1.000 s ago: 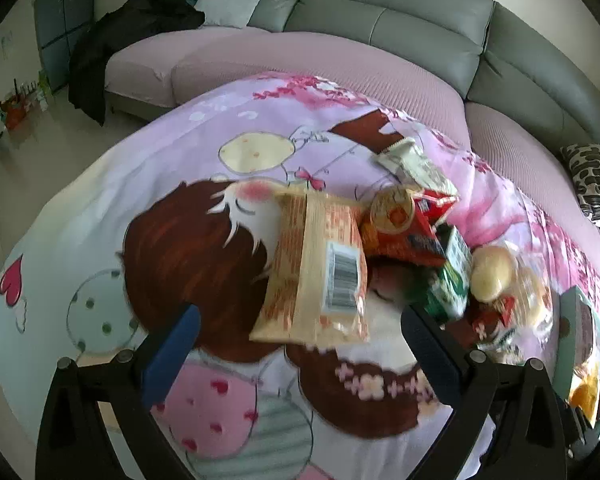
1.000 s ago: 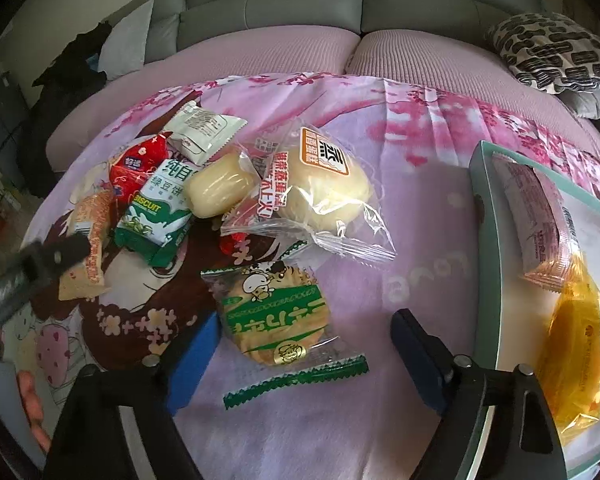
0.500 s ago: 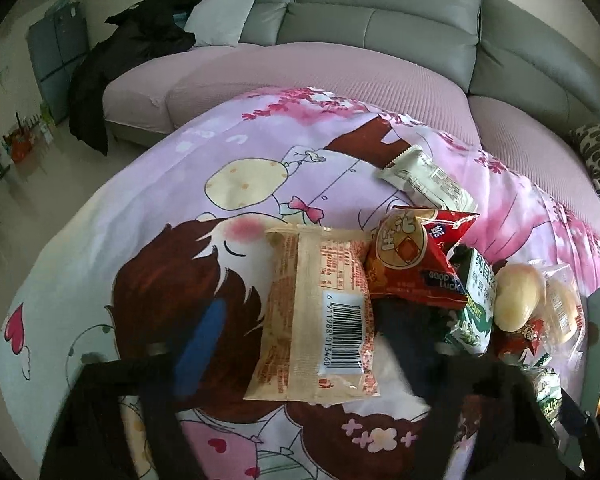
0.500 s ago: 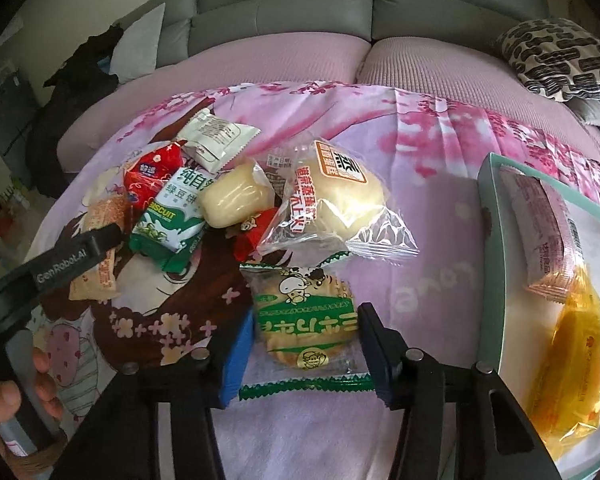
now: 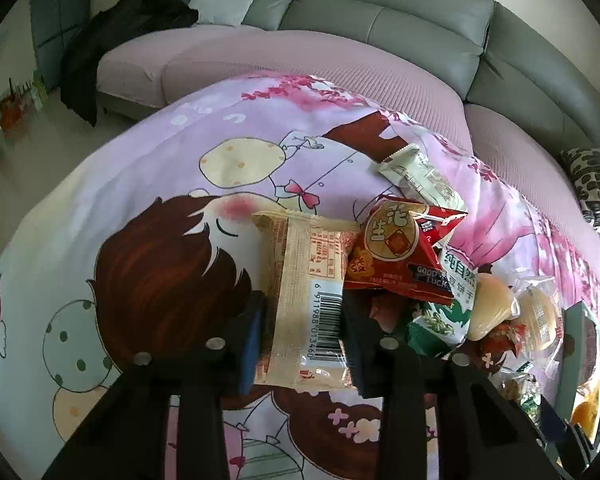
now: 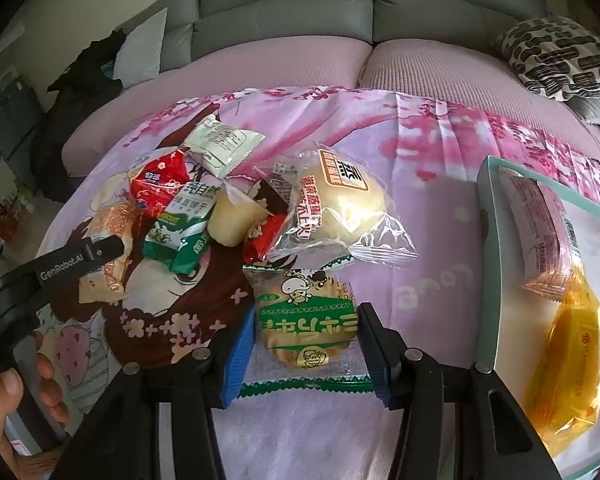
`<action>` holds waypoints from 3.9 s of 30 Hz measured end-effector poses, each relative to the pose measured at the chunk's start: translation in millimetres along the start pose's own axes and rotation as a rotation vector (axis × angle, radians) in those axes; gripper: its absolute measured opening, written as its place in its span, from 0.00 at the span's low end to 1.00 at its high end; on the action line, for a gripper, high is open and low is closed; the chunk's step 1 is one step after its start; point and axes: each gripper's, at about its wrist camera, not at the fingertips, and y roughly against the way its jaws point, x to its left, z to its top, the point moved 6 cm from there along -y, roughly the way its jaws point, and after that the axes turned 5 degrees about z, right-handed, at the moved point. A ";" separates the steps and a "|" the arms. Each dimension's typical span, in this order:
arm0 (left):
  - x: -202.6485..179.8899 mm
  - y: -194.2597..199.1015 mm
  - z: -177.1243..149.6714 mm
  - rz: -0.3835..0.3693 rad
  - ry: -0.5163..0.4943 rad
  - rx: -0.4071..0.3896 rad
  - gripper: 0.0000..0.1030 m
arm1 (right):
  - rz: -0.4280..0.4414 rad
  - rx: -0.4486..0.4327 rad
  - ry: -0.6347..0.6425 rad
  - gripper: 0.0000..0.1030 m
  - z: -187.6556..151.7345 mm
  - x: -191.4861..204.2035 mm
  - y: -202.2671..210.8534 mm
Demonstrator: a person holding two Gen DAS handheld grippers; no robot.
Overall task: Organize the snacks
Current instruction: 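Grasp the round green-labelled bun with the right gripper while the left grasps the beige barcode pack, then lift both packs and carry them over the tray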
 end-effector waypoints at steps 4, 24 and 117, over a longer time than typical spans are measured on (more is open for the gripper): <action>2.8 0.8 -1.0 -0.018 0.020 0.004 0.36 | 0.003 0.002 0.001 0.52 -0.3 -0.4 0.6; 9.0 24.9 0.1 -0.026 0.055 -0.004 0.36 | 0.076 -0.032 0.026 0.52 5.9 15.6 20.1; -335.5 110.0 -116.5 -0.461 -0.625 -0.032 0.36 | -0.223 -0.284 -0.535 0.52 -22.1 -262.7 146.5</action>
